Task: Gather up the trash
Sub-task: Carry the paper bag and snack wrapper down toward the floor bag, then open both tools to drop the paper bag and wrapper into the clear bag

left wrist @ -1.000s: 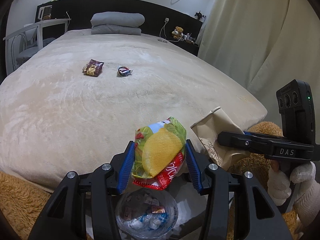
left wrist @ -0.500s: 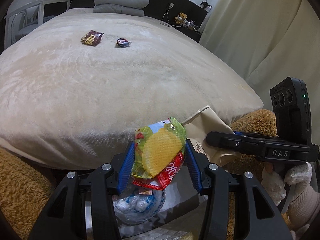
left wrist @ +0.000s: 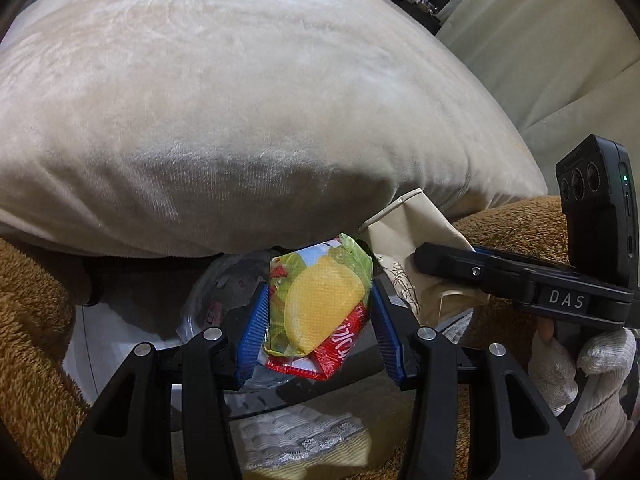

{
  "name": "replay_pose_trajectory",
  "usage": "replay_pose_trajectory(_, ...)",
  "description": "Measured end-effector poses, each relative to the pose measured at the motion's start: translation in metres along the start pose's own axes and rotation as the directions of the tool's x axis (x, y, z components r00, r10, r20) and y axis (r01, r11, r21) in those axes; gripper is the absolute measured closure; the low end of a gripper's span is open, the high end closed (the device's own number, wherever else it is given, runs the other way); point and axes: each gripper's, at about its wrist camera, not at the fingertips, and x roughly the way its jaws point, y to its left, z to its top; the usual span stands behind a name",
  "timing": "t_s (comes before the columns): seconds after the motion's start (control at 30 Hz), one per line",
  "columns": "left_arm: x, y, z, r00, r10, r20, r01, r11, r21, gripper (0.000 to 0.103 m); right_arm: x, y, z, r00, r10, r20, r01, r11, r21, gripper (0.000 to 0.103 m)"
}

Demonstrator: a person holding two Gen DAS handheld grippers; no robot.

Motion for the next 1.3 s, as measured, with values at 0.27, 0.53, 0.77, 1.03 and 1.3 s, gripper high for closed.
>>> replay_pose_trajectory(0.27, 0.024, 0.008, -0.001, 0.994, 0.042, -0.104, -0.047, 0.998, -0.043, 0.055, 0.023, -0.008, 0.001, 0.994, -0.064, -0.088, 0.066, 0.998, 0.022, 0.06)
replay_pose_trajectory(0.53, 0.043, 0.013, 0.0, 0.981, 0.081, -0.177, -0.096, 0.992, -0.077, 0.055, 0.043, -0.016, 0.005, 0.984, -0.069, -0.166, 0.082, 0.994, 0.068, 0.059)
replay_pose_trajectory(0.77, 0.048, 0.016, -0.001, 0.976, 0.083, -0.203, -0.103, 0.991, -0.09, 0.055, 0.052, -0.019, 0.005, 0.98, -0.062, -0.19, 0.08, 0.993, 0.087, 0.059)
replay_pose_trajectory(1.03, 0.051, 0.017, -0.002, 0.971, 0.089, -0.222, -0.108, 0.991, -0.076, 0.052, 0.046, -0.023, 0.007, 0.982, -0.055, -0.18, 0.075, 0.991, 0.107, 0.052)
replay_pose_trajectory(1.3, 0.049, 0.019, -0.002, 0.973, 0.087, -0.213, -0.108, 0.99, -0.088, 0.041, 0.045, -0.024, 0.008, 0.983, -0.05, -0.177, 0.072, 0.99, 0.12, 0.046)
